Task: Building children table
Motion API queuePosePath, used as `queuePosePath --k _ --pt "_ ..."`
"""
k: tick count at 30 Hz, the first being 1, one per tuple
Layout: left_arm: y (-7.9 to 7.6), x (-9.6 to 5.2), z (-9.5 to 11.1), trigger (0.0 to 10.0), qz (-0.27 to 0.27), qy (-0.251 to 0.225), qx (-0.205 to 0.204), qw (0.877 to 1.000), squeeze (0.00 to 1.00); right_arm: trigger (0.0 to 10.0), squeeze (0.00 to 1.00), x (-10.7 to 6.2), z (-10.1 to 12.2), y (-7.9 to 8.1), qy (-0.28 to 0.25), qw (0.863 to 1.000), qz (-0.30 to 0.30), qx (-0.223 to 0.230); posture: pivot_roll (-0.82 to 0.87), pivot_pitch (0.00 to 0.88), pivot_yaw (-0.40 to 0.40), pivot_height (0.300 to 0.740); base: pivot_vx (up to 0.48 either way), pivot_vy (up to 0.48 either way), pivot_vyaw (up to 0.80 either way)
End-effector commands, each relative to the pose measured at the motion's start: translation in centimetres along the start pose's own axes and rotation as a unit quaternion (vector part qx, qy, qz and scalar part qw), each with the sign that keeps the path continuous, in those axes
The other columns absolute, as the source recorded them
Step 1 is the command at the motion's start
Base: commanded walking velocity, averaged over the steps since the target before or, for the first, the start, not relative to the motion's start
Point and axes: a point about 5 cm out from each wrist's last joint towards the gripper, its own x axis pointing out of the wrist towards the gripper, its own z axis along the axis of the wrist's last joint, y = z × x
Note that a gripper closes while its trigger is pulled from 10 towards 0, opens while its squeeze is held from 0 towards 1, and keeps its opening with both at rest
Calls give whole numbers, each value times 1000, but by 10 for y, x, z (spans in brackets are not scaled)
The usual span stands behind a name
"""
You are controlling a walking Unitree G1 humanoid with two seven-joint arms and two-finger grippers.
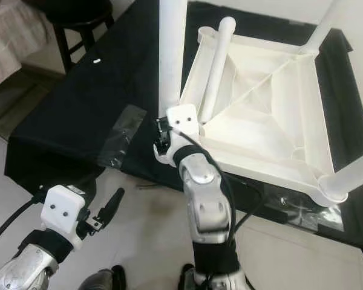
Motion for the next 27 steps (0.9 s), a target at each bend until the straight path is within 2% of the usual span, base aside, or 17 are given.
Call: queuePosePath --k 1,3,4,5,7,9,10,11,14,18,19,20,23,24,25,26,27 --pt "-2 -2 -3 10000 -1 5 -3 1000 0 10000 1000 4 8 6 -26 995 91 -7 57 254 -48 740 0 0 0" --pt "-3 -2 -3 10000 -2 3 -4 1000 0 10000 0 2 17 12 -40 970 235 -54 57 264 -48 740 0 0 0" --pt "-3 -2 -3 10000 -2 3 -4 1000 0 10000 0 2 17 12 -40 970 235 -54 57 264 -48 740 0 0 0" --pt "-4 -3 -1 10000 -3 0 -5 1000 0 10000 0 5 22 9 -40 948 307 -78 64 270 -45 740 0 0 0" --pt "-5 -3 -1 10000 -3 0 -5 1000 0 10000 0 8 23 6 -35 943 319 -84 64 270 -45 740 0 0 0" --pt "-6 -3 1 10000 -3 -1 -7 1000 0 10000 0 17 24 -4 -13 927 354 -123 79 289 -57 740 0 0 0" --pt "-6 -3 1 10000 -3 -1 -7 1000 0 10000 0 17 24 -4 -13 927 354 -123 79 289 -57 740 0 0 0" --pt "-7 -4 2 10000 -3 -2 -7 1000 0 10000 0 20 28 -6 -13 922 366 -129 82 291 -57 740 0 0 0" --pt "-7 -5 3 10000 3 -2 -6 1000 0 10000 0 23 46 -7 -33 889 447 -98 80 314 -63 740 0 0 0" --pt "-7 -7 4 10000 5 -2 -6 1000 0 10000 0 29 55 -13 -40 863 498 -76 82 318 -61 740 0 0 0" --pt "-7 -7 4 10000 5 -2 -6 1000 0 10000 0 29 55 -13 -40 863 498 -76 82 318 -61 740 0 0 0" --pt "-7 -8 4 10000 4 -1 -7 1000 0 10000 0 36 63 -17 -49 858 509 -58 74 320 -56 740 0 0 0" --pt "-7 -8 4 10000 4 -1 -7 1000 0 10000 0 40 66 -18 -52 853 516 -54 74 320 -56 740 0 0 0" --pt "-7 -9 4 10000 3 0 -7 1000 0 9098 0 41 66 -18 -52 852 517 -54 69 321 -48 740 0 0 0" --pt "-7 -9 4 10000 3 0 -7 1000 0 9098 0 41 66 -18 -52 852 517 -54 69 321 -48 740 0 0 0" --pt "-8 -9 4 10000 2 1 -8 1000 0 0 0 43 67 -16 -52 843 534 -43 62 316 -39 740 0 0 0" --pt "-8 -10 4 10000 1 2 -8 1000 0 0 0 44 67 -15 -52 838 542 -38 61 315 -38 740 0 0 0"
